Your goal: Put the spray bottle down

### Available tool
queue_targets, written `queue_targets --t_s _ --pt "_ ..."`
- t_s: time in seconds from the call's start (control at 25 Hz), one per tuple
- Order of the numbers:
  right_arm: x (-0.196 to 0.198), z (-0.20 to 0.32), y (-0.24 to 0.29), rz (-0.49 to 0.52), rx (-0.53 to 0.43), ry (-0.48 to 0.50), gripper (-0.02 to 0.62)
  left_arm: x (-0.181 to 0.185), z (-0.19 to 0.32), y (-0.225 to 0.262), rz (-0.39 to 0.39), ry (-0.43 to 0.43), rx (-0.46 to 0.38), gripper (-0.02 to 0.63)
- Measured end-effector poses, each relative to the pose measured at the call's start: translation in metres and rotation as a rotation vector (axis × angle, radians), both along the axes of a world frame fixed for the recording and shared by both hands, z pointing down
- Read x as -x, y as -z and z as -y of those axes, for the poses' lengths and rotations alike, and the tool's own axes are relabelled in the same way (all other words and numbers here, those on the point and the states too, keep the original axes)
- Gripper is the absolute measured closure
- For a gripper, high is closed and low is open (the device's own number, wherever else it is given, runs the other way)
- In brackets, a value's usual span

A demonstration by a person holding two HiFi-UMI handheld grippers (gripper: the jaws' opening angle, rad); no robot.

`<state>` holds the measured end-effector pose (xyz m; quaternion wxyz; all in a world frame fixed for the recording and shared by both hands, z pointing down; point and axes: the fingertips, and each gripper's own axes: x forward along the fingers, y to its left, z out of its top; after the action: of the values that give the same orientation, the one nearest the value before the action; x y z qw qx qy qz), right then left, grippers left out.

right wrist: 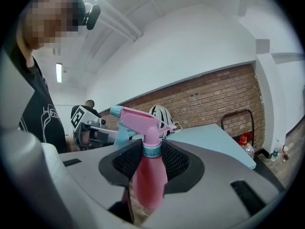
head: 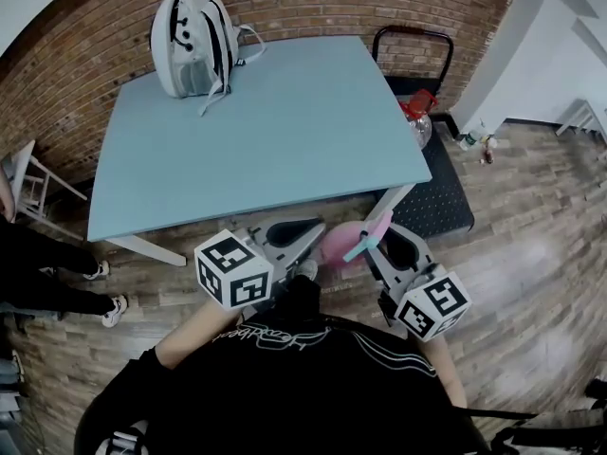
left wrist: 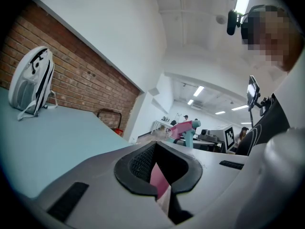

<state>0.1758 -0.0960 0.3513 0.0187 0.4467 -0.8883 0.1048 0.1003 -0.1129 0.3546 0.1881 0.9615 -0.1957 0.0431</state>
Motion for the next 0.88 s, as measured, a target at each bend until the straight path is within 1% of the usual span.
queue_targets --t_s 0.12,0.28,0.56,0.88 --pt "-0.006 0.022 -0.001 -0.009 0.005 -0.009 0.465 -0.004 0.026 -0.001 0.001 -0.008 -0.001 0.598" --pt "-0.015 0.060 -0.009 -0.005 0.030 -0.035 0.465 -0.012 0.066 -0.011 0.005 -0.019 0.027 0.598" --pt "-0.029 0.117 -0.024 -0.001 0.074 -0.052 0.465 -0.028 0.125 -0.026 0.015 -0.039 0.067 0.598" --pt "-0.028 0.165 -0.035 -0.003 0.100 -0.049 0.465 -0.026 0.167 -0.039 0.022 -0.039 0.095 0.598"
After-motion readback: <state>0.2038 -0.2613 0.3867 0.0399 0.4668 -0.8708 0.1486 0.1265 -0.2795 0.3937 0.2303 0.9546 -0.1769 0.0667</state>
